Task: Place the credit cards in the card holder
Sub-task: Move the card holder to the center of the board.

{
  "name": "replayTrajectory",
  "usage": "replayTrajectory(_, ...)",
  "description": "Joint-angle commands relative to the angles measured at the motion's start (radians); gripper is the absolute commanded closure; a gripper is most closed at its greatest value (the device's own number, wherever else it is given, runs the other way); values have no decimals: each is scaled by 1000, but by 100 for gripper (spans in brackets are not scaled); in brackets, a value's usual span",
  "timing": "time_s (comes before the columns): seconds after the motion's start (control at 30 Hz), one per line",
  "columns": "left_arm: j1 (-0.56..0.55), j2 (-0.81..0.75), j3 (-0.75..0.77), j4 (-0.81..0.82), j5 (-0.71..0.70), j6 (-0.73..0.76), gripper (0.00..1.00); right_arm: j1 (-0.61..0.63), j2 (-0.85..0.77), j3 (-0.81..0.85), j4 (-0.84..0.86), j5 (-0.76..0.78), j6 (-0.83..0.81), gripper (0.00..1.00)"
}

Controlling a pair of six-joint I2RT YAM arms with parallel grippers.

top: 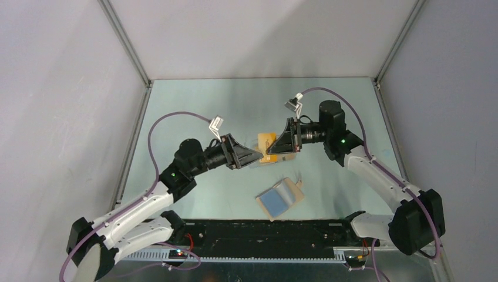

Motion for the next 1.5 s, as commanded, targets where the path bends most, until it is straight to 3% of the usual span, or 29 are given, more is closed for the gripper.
replayTrajectory(0.0,-2,-54,-53,-190,-224,-63,26,-68,-30,31,-343,163,-203,100)
replayTrajectory(0.13,-6,-68,-51,-456,-335,-95,24,-60,-23,49,-587,317,-336,100)
replayTrajectory(0.4,-58,27,-136,-527,-297,-247,23,49,36,44,-886,573,-463,100)
replayTrajectory(0.57,-129,143,-101,-522,-294,-258,24,122,47,-32,-855,600,-433,100)
replayTrajectory(0.77,-175,318,-37,-499,-243,-223,34,180,79,-91,-788,668,-409,100)
replayTrajectory(1.03,-212,480,-33,-381,-208,-245,49,181,130,-105,-778,784,-407,100)
replayTrajectory(1.47,-231,626,70,-425,-238,-205,59,126,181,-105,-793,819,-414,100)
